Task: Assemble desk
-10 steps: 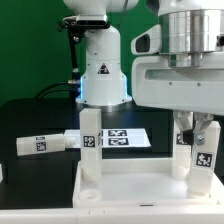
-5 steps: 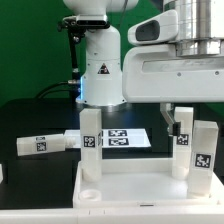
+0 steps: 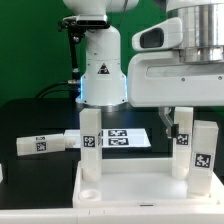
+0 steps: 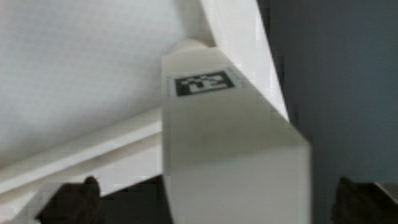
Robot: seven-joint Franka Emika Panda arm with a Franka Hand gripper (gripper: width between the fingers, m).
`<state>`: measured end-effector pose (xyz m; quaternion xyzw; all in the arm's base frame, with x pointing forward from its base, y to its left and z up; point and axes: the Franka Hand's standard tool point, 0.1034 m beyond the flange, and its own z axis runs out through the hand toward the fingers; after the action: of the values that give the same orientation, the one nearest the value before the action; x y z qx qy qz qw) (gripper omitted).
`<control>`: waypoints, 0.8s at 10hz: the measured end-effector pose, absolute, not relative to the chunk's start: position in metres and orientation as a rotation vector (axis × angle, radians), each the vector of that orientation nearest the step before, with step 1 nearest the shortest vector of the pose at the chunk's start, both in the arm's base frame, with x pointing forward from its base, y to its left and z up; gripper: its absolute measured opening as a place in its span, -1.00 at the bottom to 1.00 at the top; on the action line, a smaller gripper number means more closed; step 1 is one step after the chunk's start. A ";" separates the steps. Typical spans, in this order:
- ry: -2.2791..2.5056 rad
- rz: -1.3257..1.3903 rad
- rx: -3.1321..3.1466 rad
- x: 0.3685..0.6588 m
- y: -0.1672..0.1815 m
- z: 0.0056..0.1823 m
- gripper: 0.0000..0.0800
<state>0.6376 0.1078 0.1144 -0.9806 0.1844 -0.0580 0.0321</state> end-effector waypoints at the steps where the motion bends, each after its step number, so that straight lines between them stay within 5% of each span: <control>1: 0.569 -0.182 -3.019 0.638 0.107 0.115 0.62; 4: 0.617 -0.181 -3.009 0.638 0.107 0.115 0.55; 5: 0.625 -0.181 -3.007 0.639 0.106 0.115 0.10; 6: 0.705 -0.178 -2.985 0.638 0.106 0.115 0.10; 7: 0.830 -0.174 -2.950 0.639 0.105 0.115 -0.29; 8: 0.947 -0.169 -2.912 0.638 0.104 0.114 -0.29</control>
Offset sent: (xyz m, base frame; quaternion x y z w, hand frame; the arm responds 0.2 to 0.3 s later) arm 0.0000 0.0000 0.0000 0.0000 0.0000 0.0650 0.9979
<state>0.6385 0.1041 0.1144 -0.9489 0.3084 -0.0550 0.0373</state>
